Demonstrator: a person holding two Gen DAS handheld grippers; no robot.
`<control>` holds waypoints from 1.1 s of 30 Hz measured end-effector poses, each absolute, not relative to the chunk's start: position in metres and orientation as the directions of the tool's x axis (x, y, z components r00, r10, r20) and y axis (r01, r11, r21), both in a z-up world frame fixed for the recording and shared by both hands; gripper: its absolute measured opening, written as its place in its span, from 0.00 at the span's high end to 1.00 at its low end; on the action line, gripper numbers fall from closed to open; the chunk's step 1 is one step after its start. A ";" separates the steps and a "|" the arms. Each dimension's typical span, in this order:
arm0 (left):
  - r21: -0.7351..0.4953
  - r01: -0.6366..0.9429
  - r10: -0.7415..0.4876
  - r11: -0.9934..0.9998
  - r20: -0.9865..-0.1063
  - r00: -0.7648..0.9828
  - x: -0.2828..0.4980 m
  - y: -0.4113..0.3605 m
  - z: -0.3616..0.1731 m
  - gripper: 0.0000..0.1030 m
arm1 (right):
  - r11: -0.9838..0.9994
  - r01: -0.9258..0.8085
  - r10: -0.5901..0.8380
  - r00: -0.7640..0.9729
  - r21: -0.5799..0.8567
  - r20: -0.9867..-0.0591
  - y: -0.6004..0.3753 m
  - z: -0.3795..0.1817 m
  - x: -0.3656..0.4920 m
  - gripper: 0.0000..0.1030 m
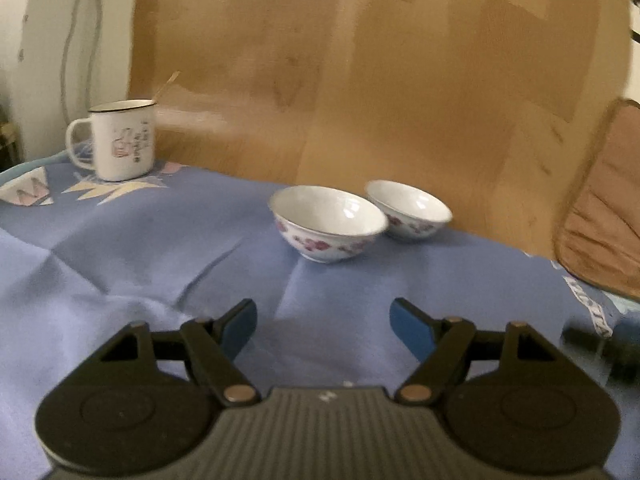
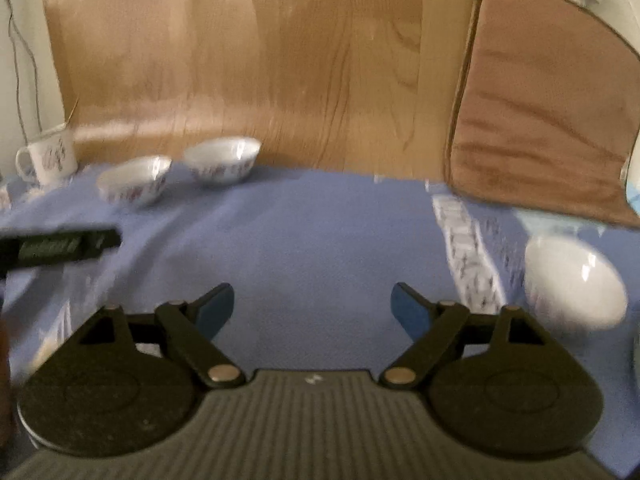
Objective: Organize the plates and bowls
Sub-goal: 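Grasp the rim of a red-flowered bowl with the right tool, then carry the bowl with the right tool and set it by the plate stack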
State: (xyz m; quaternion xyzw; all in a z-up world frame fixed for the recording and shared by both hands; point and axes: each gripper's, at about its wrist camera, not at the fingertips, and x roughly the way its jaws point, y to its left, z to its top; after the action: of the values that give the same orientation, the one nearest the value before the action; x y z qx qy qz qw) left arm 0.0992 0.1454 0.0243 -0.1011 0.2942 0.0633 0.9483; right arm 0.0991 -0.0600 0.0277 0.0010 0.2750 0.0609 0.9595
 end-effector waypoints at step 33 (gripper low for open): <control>-0.199 -0.168 -0.002 0.966 -0.650 0.760 0.106 0.151 0.024 0.22 | 0.960 -0.060 0.254 0.605 0.275 -0.754 -0.014 0.037 0.269 0.93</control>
State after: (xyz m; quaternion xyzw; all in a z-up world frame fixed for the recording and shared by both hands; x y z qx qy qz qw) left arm 0.1057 0.1512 0.0243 -0.1235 0.3434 0.0446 0.9300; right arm 0.2691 -0.0139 0.0369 0.1115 0.4353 0.0883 0.8890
